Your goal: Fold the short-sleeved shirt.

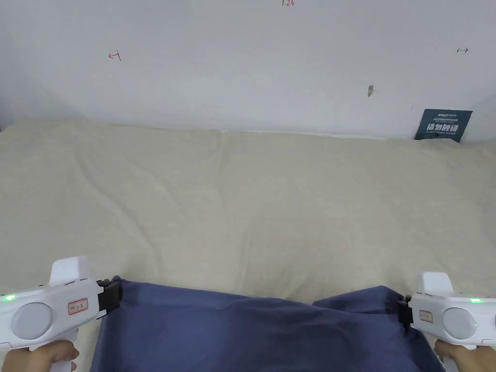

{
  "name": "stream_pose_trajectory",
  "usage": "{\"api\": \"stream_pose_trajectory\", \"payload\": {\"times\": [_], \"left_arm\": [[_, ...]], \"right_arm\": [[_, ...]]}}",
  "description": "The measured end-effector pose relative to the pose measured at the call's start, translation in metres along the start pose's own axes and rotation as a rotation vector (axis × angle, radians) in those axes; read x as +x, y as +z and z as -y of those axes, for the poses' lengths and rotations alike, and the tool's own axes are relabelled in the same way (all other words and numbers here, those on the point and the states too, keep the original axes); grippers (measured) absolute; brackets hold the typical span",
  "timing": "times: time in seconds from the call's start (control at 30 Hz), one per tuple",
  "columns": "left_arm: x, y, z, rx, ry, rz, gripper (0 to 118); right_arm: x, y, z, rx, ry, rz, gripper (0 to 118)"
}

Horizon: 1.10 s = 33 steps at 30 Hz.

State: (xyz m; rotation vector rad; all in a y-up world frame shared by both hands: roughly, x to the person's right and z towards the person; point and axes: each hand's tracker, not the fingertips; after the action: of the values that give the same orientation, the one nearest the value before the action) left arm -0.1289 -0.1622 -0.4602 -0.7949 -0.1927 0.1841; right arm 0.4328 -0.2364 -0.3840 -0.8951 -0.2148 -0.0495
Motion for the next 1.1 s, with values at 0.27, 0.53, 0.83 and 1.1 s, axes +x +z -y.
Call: {"api": "stream_pose_trajectory", "payload": {"times": [0.27,0.53,0.83,1.1], "left_arm": [[-0.007,0.053,0.008,0.053,0.042,-0.023,3],[-0.027,0.109,0.042,0.062,0.061,-0.030,3],[-0.046,0.132,0.137,-0.071,0.017,-0.044,3],[-0.055,0.103,0.198,-0.196,-0.082,-0.133,3]], "right_arm": [[0.014,0.135,0.009,0.216,-0.028,-0.052,4],[0.033,0.230,0.077,0.304,-0.114,-0.113,4],[0.040,0.234,0.186,0.182,-0.199,-0.097,4],[0.039,0.187,0.249,0.001,-0.242,-0.048,4]]}}
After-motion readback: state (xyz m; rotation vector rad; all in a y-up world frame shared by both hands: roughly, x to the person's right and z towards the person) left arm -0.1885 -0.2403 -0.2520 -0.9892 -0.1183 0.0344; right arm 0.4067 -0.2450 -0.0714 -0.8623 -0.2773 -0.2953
